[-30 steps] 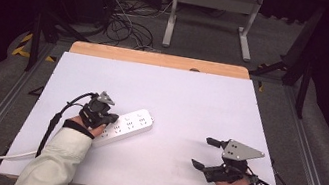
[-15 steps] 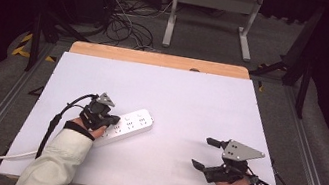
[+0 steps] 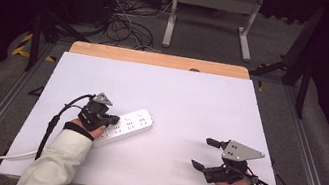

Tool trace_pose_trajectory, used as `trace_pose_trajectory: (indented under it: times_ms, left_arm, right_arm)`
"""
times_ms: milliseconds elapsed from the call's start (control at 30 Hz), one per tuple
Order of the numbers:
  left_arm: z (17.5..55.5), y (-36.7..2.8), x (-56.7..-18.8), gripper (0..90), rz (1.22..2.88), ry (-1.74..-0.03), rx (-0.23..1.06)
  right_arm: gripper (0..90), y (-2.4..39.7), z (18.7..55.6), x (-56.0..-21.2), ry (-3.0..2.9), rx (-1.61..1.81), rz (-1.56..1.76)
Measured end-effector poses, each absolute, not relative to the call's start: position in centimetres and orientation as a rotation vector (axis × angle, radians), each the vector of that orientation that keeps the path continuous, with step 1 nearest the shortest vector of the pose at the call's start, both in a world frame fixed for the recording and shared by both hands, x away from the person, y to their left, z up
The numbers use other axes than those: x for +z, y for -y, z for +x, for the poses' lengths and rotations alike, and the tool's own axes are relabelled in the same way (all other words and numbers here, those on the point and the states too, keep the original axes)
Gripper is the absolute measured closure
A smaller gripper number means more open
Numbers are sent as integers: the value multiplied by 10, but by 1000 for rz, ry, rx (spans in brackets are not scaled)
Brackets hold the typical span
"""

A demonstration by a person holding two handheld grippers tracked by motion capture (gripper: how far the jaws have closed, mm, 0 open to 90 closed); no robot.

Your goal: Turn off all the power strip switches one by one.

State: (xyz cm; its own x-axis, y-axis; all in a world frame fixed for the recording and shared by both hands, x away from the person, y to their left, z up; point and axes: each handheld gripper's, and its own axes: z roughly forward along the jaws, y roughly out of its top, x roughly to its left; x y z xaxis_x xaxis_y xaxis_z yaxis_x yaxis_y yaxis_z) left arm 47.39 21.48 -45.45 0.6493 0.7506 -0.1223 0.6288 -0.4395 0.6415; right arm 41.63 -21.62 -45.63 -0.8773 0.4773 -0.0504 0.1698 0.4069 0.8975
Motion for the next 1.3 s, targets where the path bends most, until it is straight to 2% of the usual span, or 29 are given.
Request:
trace_pose_trajectory:
  times_ms: [433,700,967,1233,1300]
  left_arm:
    - [474,-215,-457,900,2182,-1081,259]
    - [468,-206,-444,900,2207,-1063,354]
    - [463,-200,-429,900,2173,-992,349]
    - [467,-199,-429,900,2169,-983,294]
    - [467,-196,-429,900,2167,-984,315]
  right_arm:
    - [135,216,415,-456,-2365,1465,564]
    - [135,217,416,-456,-2364,1460,562]
    - [134,217,416,-456,-2364,1459,559]
    - [135,217,416,-456,-2365,1457,554]
    - [135,217,416,-456,-2365,1458,555]
